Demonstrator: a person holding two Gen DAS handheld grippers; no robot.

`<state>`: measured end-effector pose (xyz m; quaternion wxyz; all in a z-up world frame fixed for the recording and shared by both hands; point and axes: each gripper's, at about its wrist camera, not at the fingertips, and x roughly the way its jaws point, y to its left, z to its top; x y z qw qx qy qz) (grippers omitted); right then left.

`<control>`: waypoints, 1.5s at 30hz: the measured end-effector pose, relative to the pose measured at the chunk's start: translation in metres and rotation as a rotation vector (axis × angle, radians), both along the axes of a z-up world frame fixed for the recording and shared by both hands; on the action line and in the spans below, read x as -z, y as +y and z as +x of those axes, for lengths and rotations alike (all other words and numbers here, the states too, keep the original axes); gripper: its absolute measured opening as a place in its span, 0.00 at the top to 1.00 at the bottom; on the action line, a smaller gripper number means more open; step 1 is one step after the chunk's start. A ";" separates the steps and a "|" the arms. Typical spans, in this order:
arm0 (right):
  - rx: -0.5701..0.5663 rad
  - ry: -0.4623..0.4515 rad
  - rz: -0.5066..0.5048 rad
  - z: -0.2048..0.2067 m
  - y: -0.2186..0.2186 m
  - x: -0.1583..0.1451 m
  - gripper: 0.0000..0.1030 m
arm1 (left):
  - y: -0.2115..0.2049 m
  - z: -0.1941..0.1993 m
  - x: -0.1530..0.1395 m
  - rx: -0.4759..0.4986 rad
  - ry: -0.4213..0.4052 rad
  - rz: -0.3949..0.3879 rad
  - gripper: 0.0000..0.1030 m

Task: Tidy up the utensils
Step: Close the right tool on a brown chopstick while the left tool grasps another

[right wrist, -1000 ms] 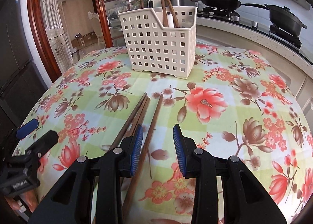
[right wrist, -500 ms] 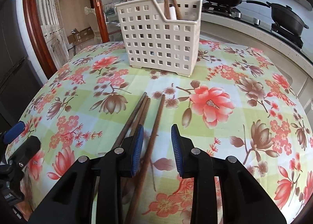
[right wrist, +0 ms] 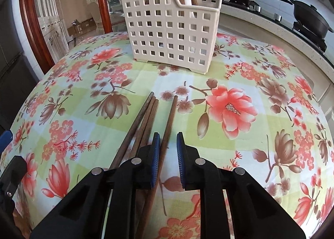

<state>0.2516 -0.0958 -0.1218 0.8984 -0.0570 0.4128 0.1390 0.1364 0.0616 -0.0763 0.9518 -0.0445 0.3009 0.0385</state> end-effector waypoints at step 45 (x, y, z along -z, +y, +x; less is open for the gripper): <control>0.005 -0.004 0.225 -0.025 -0.079 -0.006 0.94 | -0.093 0.122 0.030 0.195 0.320 0.093 0.67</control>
